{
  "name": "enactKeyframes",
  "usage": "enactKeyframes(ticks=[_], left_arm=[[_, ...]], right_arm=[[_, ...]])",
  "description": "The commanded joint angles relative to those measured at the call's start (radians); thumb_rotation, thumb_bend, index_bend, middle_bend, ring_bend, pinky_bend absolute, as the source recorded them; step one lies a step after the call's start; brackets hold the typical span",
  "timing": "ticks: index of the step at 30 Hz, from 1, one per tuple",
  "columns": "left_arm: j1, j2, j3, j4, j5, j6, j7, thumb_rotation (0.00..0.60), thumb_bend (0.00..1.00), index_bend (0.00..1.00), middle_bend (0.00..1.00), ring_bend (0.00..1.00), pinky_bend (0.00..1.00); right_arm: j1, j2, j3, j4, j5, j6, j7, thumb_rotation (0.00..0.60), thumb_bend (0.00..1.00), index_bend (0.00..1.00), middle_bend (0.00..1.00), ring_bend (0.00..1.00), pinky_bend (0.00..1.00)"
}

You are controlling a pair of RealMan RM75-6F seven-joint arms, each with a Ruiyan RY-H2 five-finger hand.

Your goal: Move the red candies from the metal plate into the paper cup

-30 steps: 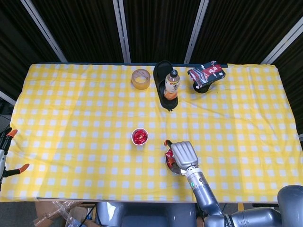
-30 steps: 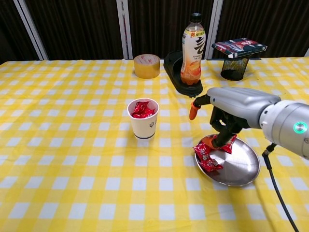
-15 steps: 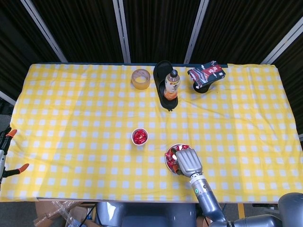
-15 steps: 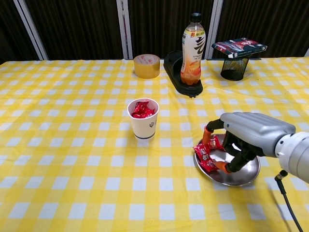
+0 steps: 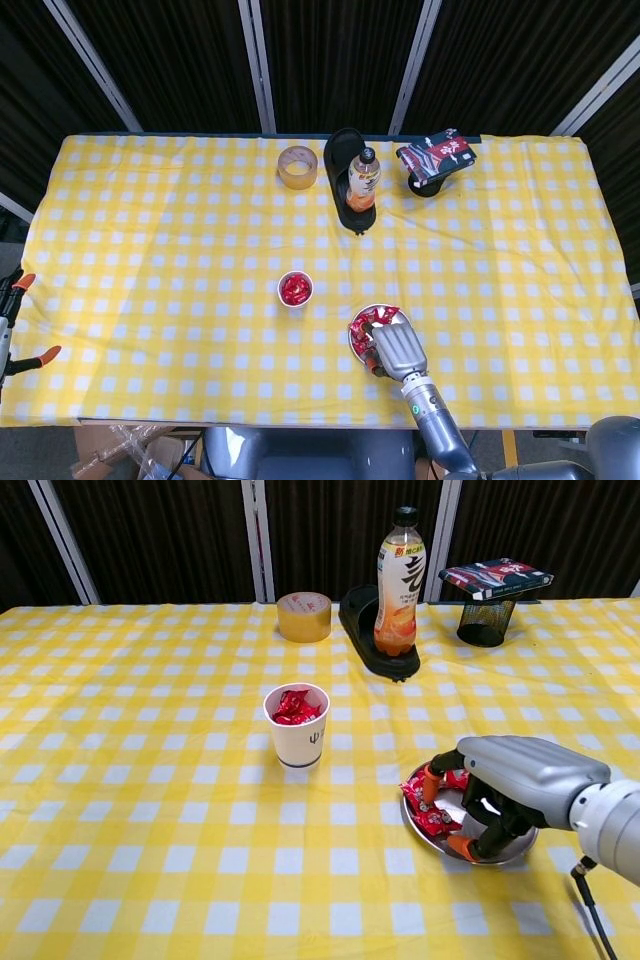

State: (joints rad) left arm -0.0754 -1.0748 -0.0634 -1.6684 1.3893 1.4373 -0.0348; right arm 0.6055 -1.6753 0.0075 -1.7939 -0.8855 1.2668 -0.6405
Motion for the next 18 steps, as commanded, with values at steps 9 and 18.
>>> enactKeyframes(ticks=[9, 18], left_arm=[[-0.001, 0.0, -0.001, -0.001, -0.004, -0.002, 0.003, 0.6, 0.05, 0.0, 0.0, 0.0, 0.0], [-0.001, 0.0, -0.002, -0.004, -0.009, -0.008, 0.003, 0.6, 0.05, 0.0, 0.0, 0.0, 0.0]], right_arm=[[-0.014, -0.016, 0.022, 0.053, 0.011, -0.037, 0.02, 0.6, 0.39, 0.43, 0.89, 0.9, 0.9], [-0.022, -0.022, 0.034, 0.073, 0.012, -0.065, 0.032, 0.6, 0.43, 0.53, 0.89, 0.9, 0.9]])
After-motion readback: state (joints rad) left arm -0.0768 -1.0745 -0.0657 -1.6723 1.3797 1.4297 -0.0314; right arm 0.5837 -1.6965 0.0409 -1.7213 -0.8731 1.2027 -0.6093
